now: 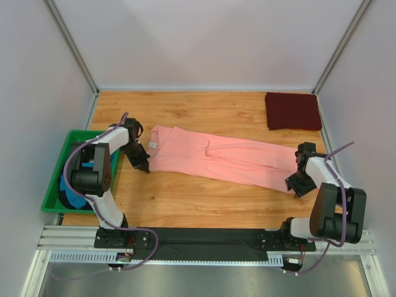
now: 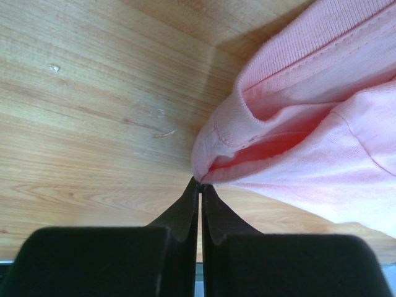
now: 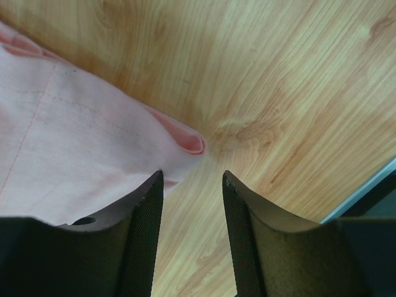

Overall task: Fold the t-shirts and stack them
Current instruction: Fold the tshirt

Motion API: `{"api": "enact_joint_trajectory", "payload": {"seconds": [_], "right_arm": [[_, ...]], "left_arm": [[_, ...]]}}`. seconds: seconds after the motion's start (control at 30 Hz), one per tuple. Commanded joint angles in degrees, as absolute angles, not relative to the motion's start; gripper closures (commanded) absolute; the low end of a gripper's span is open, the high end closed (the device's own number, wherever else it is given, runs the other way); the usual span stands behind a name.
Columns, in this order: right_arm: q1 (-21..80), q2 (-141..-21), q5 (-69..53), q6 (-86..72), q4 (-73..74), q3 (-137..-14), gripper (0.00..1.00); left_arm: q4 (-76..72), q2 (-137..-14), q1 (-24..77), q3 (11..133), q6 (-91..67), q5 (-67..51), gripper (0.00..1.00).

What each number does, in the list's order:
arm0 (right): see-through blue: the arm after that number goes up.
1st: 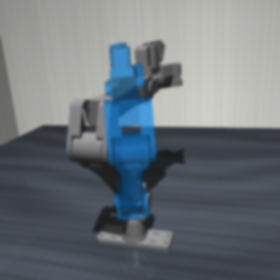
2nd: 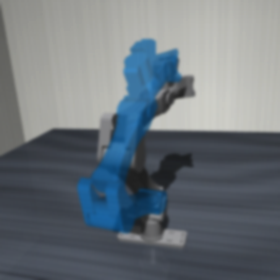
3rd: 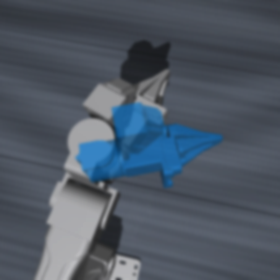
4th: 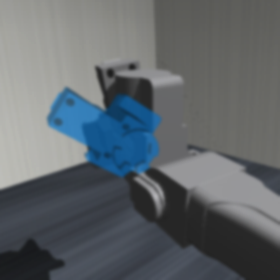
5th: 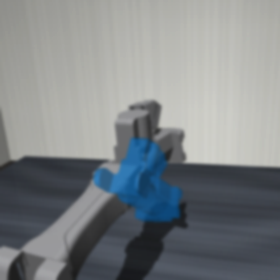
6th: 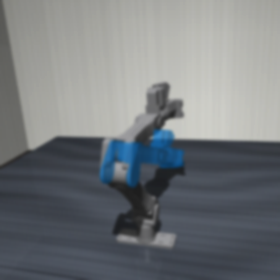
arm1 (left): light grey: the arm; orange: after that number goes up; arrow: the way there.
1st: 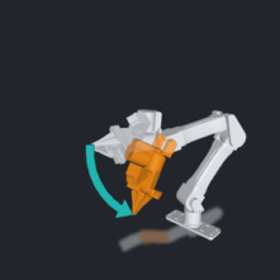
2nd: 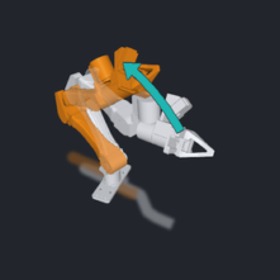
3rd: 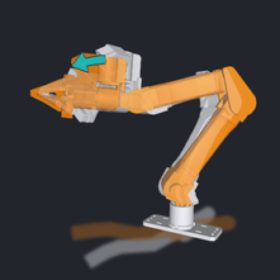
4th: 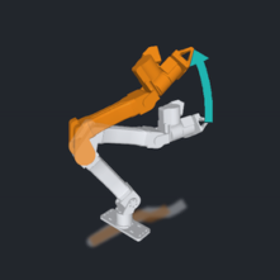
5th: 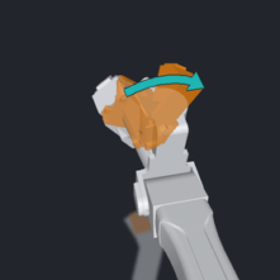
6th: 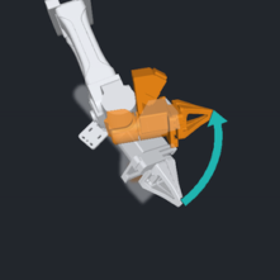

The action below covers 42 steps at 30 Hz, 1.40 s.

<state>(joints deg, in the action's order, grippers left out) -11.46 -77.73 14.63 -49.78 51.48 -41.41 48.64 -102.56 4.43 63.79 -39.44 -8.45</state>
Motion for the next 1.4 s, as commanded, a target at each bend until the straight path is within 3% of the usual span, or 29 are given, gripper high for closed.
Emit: {"api": "enact_joint_trajectory", "payload": {"seconds": [0.0, 0.2, 0.3, 0.33, 0.8, 0.9, 0.97, 1.0, 1.13, 1.37], "right_arm": [[-11.95, -76.99, 17.31, -52.82, 46.76, -39.99, 0.56], [-14.40, -80.94, 19.42, -53.00, 44.83, -39.11, 0.63], [-15.90, -83.31, 20.39, -51.95, 44.91, -40.25, 0.85], [-16.69, -83.58, 20.91, -51.33, 45.26, -40.60, 0.99], [-17.23, -79.89, 18.72, -43.95, 44.91, -38.85, 1.00], [-17.23, -80.59, 16.62, -42.98, 46.05, -39.46, 1.00], [-17.14, -80.77, 15.21, -42.80, 48.59, -40.60, 0.93], [-17.14, -80.51, 14.42, -42.54, 49.39, -40.95, 0.81], [-16.79, -77.18, 10.64, -42.02, 54.57, -42.89, 0.64], [-15.64, -71.02, 5.20, -41.75, 59.32, -49.11, 0.50]], "left_arm": [[50.10, -99.93, 4.66, 63.46, -38.14, -7.21, 1.00], [49.92, -100.11, 4.75, 63.46, -38.06, -6.77, 1.00], [50.27, -100.19, 4.75, 63.37, -37.79, -6.07, 1.00], [50.36, -100.02, 4.75, 63.28, -37.71, -5.98, 1.00], [52.73, -99.49, 4.92, 61.53, -36.30, -3.94, 0.99], [53.87, -98.44, 5.62, 61.87, -36.21, -5.09, 0.81], [55.63, -96.86, 5.80, 63.10, -36.12, -4.92, 0.73], [56.59, -95.99, 5.80, 63.80, -36.04, -4.40, 0.69], [60.55, -93.88, 5.80, 70.38, -35.07, -0.97, 0.63], [48.88, -92.37, 9.40, 72.87, -37.17, -16.75, 0.60]]}}
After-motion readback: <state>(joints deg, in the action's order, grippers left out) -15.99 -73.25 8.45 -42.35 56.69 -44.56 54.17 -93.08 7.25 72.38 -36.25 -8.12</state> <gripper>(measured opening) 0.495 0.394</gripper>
